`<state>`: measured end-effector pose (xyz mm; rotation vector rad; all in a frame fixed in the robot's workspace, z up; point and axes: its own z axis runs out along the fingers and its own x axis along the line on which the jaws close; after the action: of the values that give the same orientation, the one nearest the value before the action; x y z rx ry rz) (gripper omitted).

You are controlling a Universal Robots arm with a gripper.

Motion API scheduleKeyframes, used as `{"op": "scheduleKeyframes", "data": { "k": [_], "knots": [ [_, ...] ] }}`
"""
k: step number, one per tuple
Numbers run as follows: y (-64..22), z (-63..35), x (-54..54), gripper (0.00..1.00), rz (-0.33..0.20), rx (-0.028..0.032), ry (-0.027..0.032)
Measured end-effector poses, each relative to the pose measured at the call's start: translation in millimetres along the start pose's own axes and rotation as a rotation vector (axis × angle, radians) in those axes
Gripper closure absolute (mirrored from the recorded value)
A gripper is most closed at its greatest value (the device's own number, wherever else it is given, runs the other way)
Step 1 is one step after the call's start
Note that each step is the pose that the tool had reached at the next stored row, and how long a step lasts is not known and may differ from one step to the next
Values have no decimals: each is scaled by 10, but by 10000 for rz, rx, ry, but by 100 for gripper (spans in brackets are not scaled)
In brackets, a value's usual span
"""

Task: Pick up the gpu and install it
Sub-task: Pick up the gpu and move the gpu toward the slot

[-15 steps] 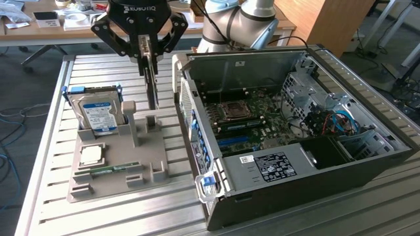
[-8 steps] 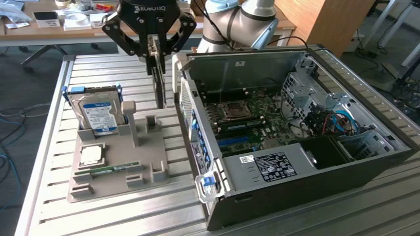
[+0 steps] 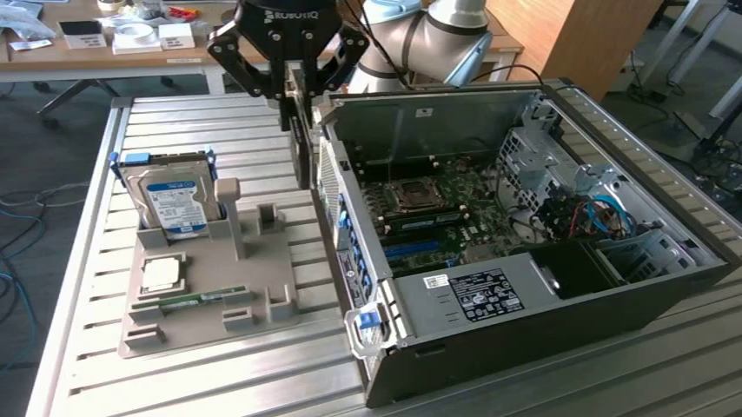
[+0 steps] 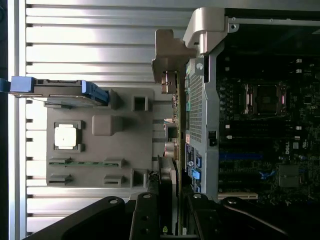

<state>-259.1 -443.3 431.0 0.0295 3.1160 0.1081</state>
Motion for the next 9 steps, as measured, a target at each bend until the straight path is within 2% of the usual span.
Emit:
{"op": "scheduleKeyframes", "data": {
  "k": [9],
  "knots": [
    [5,6,-243,73,1,0,0]
  ]
}}
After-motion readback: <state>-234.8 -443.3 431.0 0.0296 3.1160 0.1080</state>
